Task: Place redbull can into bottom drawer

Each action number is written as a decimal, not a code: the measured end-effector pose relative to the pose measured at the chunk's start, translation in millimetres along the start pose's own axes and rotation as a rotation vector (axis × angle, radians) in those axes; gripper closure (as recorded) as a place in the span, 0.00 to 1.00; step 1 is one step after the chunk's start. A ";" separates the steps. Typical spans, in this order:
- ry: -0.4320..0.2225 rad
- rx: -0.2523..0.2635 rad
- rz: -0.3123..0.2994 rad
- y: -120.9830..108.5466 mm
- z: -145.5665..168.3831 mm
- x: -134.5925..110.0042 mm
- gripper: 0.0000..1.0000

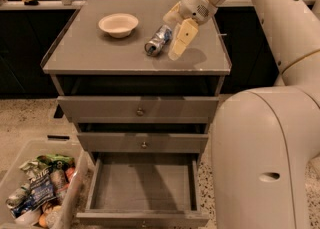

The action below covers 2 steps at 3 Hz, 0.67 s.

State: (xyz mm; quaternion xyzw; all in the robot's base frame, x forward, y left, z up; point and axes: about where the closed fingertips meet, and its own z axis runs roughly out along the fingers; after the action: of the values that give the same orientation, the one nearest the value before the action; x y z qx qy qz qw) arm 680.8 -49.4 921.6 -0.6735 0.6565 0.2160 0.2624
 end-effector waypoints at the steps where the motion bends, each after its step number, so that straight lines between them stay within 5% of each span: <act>1: -0.008 -0.014 -0.002 -18.7 23.7 -5.7 0.00; 2: -0.097 0.004 -0.027 -45.7 44.0 -18.4 0.00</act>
Offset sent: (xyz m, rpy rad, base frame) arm 0.1604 0.0355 0.0519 0.2175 -0.0799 0.0838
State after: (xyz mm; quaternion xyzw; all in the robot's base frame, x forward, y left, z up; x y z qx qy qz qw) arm 727.9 -7.2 902.6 -0.6703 0.6344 0.2434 0.2982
